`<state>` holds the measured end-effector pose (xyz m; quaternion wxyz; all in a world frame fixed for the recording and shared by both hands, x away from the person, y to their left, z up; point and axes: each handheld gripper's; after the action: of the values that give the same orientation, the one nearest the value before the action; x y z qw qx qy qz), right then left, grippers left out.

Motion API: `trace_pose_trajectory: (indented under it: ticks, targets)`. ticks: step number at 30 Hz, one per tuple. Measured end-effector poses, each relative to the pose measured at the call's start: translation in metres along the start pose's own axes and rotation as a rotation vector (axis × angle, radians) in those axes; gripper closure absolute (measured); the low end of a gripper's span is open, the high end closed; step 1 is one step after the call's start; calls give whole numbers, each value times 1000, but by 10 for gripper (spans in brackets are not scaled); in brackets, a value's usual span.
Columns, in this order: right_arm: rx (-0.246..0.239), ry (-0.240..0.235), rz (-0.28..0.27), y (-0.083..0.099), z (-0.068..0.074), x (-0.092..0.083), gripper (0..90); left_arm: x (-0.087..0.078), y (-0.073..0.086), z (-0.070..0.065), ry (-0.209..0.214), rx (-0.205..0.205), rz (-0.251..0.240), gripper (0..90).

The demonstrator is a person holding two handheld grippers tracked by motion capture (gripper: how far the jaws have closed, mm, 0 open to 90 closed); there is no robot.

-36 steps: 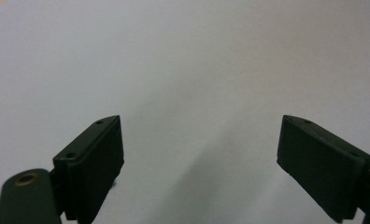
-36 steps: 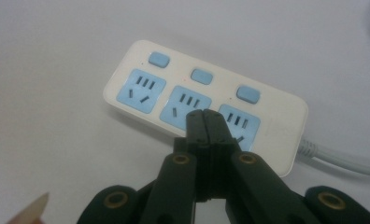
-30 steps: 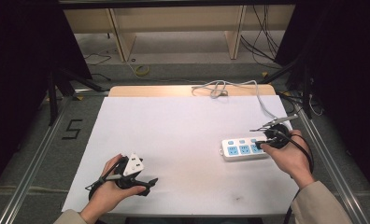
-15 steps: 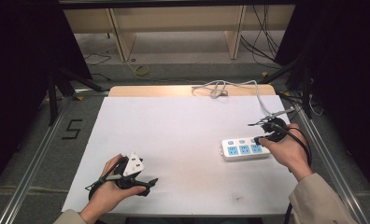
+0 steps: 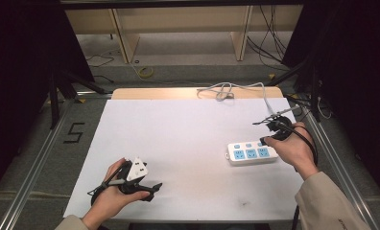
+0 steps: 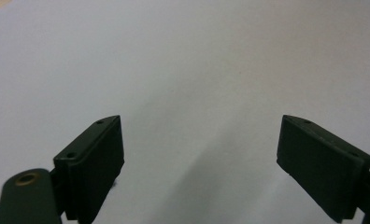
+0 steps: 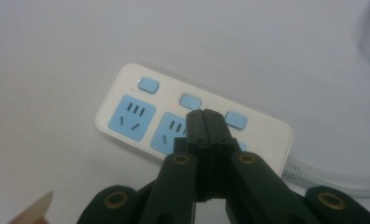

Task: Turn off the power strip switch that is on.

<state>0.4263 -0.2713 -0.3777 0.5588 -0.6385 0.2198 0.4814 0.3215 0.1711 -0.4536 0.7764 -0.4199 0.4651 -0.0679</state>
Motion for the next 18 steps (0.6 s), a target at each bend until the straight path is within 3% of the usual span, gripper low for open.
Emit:
trace_pose_trajectory:
  ticks: [18]
  targets:
    - [8, 11, 29, -15, -3, 7, 900, 0, 0, 0, 0, 2, 0, 146]
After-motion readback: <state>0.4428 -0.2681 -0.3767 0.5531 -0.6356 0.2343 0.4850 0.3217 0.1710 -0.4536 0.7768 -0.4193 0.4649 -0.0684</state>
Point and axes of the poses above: each handheld gripper's, and its own axes: x roughly forward along the jaws, y roughly out of its underside, z roughly to its left, and after that the axes turned 7 degrees about x, right-handed
